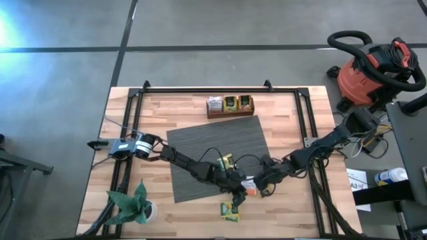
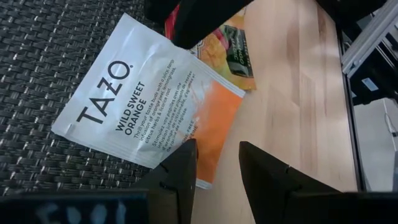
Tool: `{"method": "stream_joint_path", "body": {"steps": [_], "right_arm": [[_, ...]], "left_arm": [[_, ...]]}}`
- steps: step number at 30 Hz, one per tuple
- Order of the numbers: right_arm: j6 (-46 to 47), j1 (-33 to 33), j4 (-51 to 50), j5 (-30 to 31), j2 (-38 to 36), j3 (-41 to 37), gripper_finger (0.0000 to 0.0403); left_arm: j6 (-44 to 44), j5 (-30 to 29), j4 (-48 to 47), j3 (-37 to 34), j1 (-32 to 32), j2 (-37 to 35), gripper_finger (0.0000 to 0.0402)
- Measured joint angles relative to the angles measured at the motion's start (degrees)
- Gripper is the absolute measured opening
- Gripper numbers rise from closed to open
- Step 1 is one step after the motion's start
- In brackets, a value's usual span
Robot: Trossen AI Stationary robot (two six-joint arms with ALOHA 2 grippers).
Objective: Pick & Place Tea
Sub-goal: Put the white tea bag into the left section of the wooden organizer
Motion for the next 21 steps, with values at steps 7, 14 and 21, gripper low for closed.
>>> {"method": "stream_joint_path", "body": {"steps": [7, 14, 21], "right_arm": [[1.82, -0.09, 0.81, 0.38, -0.07, -1.84, 0.0145], [-0.42, -2.34, 4.49, 1.26, 0.00, -2.13, 0.0134], [-2.16, -3.72, 4.56, 1.14, 0.00, -2.18, 0.0132]], "left_arm": [[0.07, -0.37, 0.65, -0.09, 0.31, 0.04, 0.0124], [1.27, -2.25, 2.95, -0.15, 0.72, 0.17, 0.0124], [1.22, -2.32, 3.58, -0.17, 1.38, 0.20, 0.0124]]}}
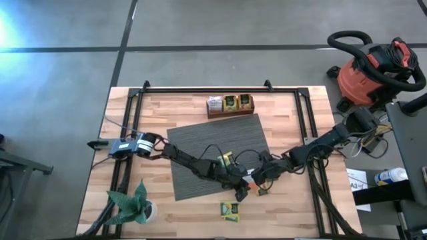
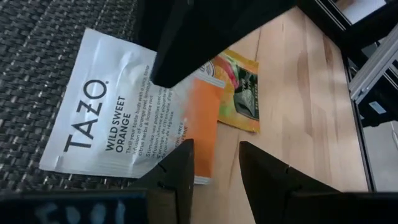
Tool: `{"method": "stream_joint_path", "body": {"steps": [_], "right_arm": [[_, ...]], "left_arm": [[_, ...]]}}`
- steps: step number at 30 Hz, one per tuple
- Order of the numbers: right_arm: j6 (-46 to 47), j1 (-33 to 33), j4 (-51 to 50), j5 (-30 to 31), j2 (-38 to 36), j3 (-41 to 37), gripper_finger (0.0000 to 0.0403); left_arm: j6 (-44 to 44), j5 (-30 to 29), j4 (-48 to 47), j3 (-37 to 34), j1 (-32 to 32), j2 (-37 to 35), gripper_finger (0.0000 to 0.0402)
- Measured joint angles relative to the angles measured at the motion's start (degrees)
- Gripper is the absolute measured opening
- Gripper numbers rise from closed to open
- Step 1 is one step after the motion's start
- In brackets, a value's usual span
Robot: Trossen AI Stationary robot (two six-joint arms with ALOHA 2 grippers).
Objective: Pick & Place Tea
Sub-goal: Put the white tea bag into the left section of the wooden organizer
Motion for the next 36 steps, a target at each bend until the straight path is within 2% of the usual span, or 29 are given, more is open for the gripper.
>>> {"method": "stream_joint_path", "body": {"steps": [7, 16, 27, 31, 33, 36], "right_arm": [[-3.44, 0.04, 0.06, -0.19, 0.00, 0.00, 0.0124], [-9.86, 0.04, 0.11, 0.06, 0.00, 0.00, 0.0016], [-13.42, 0.12, 0.62, 0.50, -0.90, 0.06, 0.0008], [-14.49, 0.17, 0.83, 3.70, -3.49, 0.17, 0.0008], [-14.82, 0.17, 0.63, 6.44, -5.25, 0.17, 0.0008], [-15.50, 0.17, -0.46, 10.01, -8.31, 0.20, 0.0008]], "left_arm": [[0.04, -0.08, 0.11, 0.00, 0.18, 0.00, 0.0124], [1.52, -1.27, 0.29, 0.02, 0.16, 0.00, 0.0124], [0.63, -1.41, 0.12, 0.04, -0.06, -0.30, 0.0124], [-0.22, -1.56, -1.52, 0.09, -0.49, -2.34, 0.0124], [0.12, -3.19, -3.58, 0.09, -0.89, -4.18, 0.0124], [1.40, -9.28, -9.84, 0.09, -1.74, -8.03, 0.0124]]}}
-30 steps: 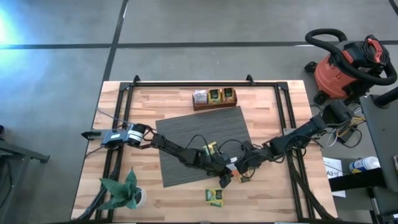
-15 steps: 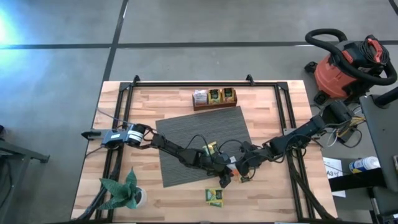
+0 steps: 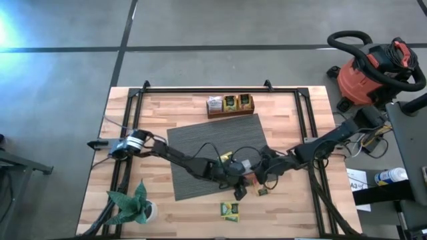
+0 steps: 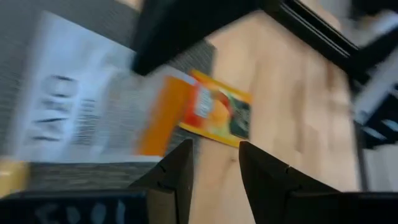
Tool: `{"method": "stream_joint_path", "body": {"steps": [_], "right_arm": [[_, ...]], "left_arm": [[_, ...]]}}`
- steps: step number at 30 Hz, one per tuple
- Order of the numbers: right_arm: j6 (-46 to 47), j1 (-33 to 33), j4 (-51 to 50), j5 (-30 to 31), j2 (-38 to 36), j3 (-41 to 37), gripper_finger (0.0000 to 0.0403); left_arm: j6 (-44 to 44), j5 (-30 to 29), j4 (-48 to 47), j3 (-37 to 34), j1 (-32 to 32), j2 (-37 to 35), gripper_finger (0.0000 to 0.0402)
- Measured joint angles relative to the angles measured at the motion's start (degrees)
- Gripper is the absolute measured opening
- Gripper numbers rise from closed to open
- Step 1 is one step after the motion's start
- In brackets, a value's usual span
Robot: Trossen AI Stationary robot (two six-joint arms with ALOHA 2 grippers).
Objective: Pick & Place Tea
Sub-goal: Put the white tea bag into the left section of the wooden organizer
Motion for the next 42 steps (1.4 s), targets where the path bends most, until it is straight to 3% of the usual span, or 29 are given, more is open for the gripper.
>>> {"method": "stream_joint_path", "body": {"steps": [6, 10, 18, 22, 26, 29, 32, 35, 42], "right_arm": [[-1.53, 0.00, -1.20, 8.54, -6.18, 0.22, 0.0008], [-5.39, -1.16, -0.95, 13.38, -8.62, 1.40, 0.0008], [-23.79, -10.40, 0.67, 6.54, -7.56, 6.79, 0.0008], [-29.98, -18.76, 0.81, 0.95, -6.36, 8.37, 0.0008], [-35.13, -29.69, 6.87, -12.96, -2.63, 8.53, 0.0008], [-36.58, -36.27, 12.15, -18.03, 1.89, 9.30, 0.0008], [-38.88, -41.34, 13.51, -22.14, 7.11, 11.90, 0.0008], [-42.21, -44.93, 13.81, -27.35, 12.17, 16.42, 0.0008], [-45.65, -48.73, 13.51, -31.23, 23.79, 27.92, 0.0008]], "left_arm": [[1.02, -17.57, -14.16, -0.45, -2.81, -9.43, 0.0124], [-2.97, -27.87, -19.06, -3.91, -4.83, -17.20, 0.0124], [-16.25, -30.22, -16.47, -21.44, -2.07, -34.93, 0.0124], [-16.24, -27.52, -5.45, -33.39, 2.44, -45.06, 0.0124], [-13.23, -19.84, 6.90, -43.80, 8.51, -53.36, 0.0124], [-13.15, -17.19, 10.18, -49.89, 13.58, -57.84, 0.0124], [-13.41, -13.60, 11.14, -54.08, 18.90, -61.06, 0.0124], [-11.97, -5.84, 15.26, -56.82, 24.27, -62.50, 0.0124], [-7.32, 8.37, 17.13, -58.47, 35.75, -62.27, 0.0124]]}}
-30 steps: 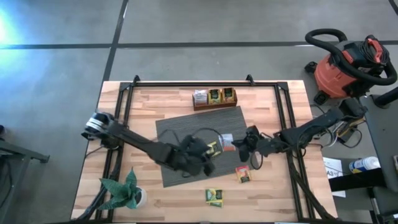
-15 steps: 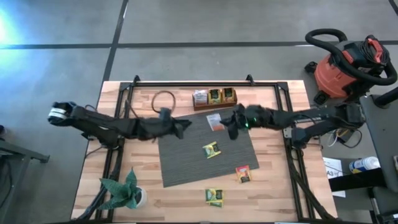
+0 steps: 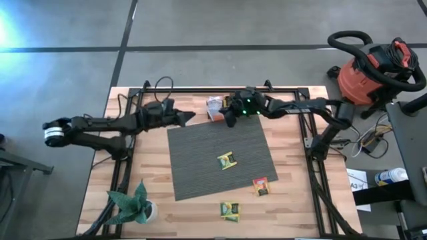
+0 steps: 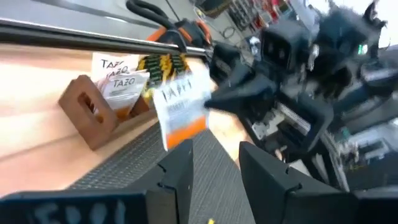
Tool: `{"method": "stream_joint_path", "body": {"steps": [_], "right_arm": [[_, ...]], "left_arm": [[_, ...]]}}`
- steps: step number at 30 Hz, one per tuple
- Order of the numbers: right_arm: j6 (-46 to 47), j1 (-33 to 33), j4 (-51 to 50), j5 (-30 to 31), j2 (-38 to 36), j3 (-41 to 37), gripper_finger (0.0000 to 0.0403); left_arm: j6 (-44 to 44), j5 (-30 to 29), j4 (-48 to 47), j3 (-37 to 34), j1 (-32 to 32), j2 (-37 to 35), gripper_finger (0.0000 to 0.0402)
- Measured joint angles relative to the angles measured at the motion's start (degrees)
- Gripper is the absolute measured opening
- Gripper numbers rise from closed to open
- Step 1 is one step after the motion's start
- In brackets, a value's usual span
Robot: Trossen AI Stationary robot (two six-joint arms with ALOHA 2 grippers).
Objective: Pick & Place Tea
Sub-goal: Put the white tea bag into the left section of the wooden organizer
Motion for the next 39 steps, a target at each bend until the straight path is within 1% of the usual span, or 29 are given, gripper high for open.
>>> {"method": "stream_joint_path", "body": {"steps": [3, 8, 12, 16, 23, 30, 35, 39], "right_arm": [[-0.80, -0.80, 0.18, -0.01, 3.38, 3.92, 0.0008], [-0.53, -1.76, -2.18, 0.91, 7.13, 7.74, 0.0008], [-1.01, -2.33, -3.13, 2.70, 7.62, 7.86, 0.0008], [-1.21, -3.36, -2.94, 5.18, 6.57, 6.92, 0.0008], [-2.92, -4.61, -2.79, 3.40, 7.51, 5.89, 0.0008], [-2.87, -4.69, 0.36, 2.21, 10.23, 6.18, 0.0008], [-3.41, -4.61, 0.30, 6.07, 10.19, 6.19, 0.0008], [-5.53, -4.71, -0.15, 6.50, 10.13, 6.18, 0.0008]], "left_arm": [[3.88, 4.66, 0.01, 0.00, 3.84, 0.06, 0.0124], [5.50, 7.36, -0.03, 0.00, 9.08, 0.33, 0.0124], [7.26, 9.31, -0.20, 0.00, 11.79, 0.40, 0.0124], [7.58, 9.33, 0.39, 0.02, 12.96, 0.40, 0.0124], [9.26, 9.29, 0.56, 0.02, 13.84, 0.40, 0.0124], [9.35, 9.03, 0.60, 0.02, 14.43, 0.40, 0.0124], [9.20, 8.72, 0.60, 0.02, 14.54, 0.40, 0.0124], [9.20, 8.72, 0.64, -0.04, 14.54, 0.40, 0.0124]]}}
